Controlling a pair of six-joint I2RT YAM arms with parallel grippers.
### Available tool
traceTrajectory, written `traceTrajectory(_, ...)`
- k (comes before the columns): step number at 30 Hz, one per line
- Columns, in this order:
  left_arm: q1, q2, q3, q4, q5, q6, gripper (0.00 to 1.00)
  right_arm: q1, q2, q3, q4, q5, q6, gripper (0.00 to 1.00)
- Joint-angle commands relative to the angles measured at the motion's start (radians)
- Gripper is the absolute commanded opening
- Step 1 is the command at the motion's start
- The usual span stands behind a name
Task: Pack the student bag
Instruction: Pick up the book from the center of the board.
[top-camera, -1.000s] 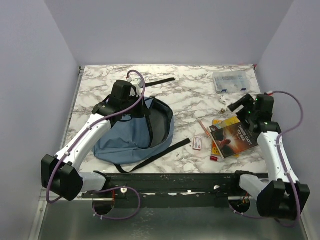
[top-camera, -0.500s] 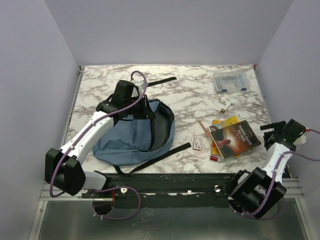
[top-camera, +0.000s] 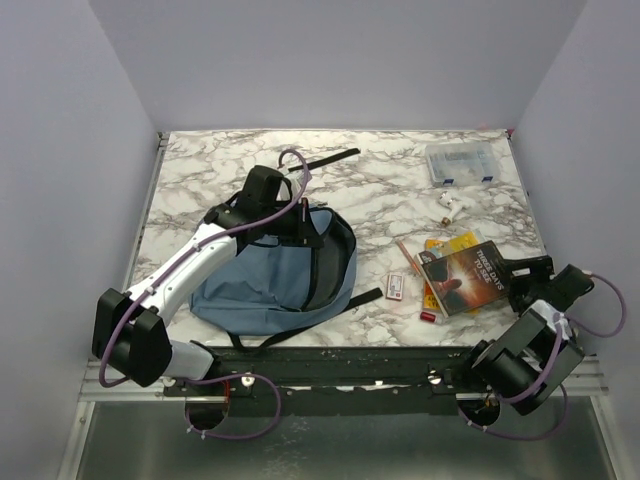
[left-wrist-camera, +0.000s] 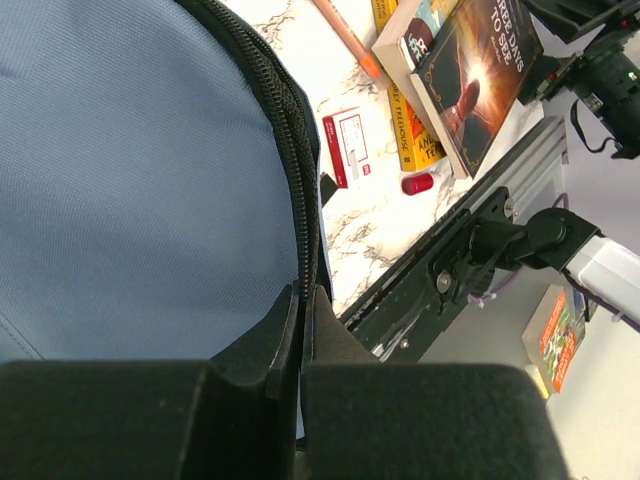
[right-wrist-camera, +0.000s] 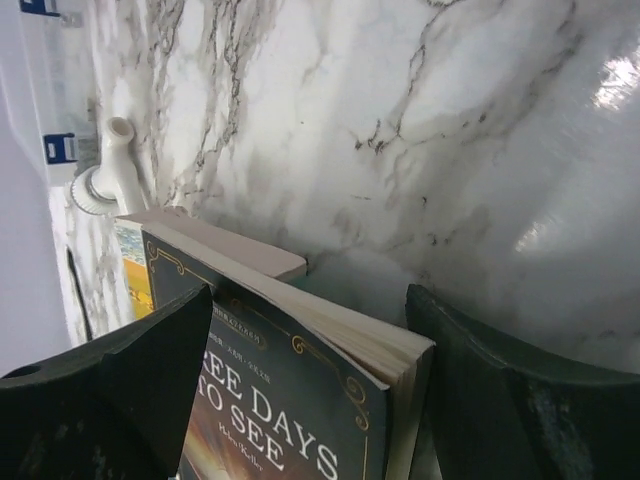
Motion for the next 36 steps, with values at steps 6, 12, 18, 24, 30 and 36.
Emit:
traceTrajectory(6, -0.025, 0.004, 0.000, 0.026, 0.026, 0.011, 0.00, -0.065, 0.153, -0.119, 0.423, -0.269, 0.067, 0.75)
traceTrajectory(12, -0.021, 0.004, 0.010, 0.002, -0.027, 0.032, 0.00, -0.065, 0.127, -0.090, 0.338, -0.237, 0.032, 0.53)
traceTrajectory(18, -0.004, 0.021, 0.012, 0.001, -0.026, 0.024, 0.00, -0.065, 0.023, -0.015, 0.160, -0.164, -0.055, 0.34)
traceTrajectory(24, 0.032, 0.011, 0.001, 0.015, -0.055, -0.010, 0.00, -0.066, 0.012, 0.091, 0.013, -0.124, -0.100, 0.01)
traceTrajectory(30, 0.063, 0.010, -0.033, 0.078, 0.008, -0.039, 0.13, -0.060, -0.043, 0.207, -0.130, -0.127, -0.099, 0.00)
traceTrajectory(36, 0.094, 0.035, -0.074, 0.163, 0.113, -0.080, 0.48, 0.138, -0.064, 0.322, -0.161, -0.053, -0.012, 0.00)
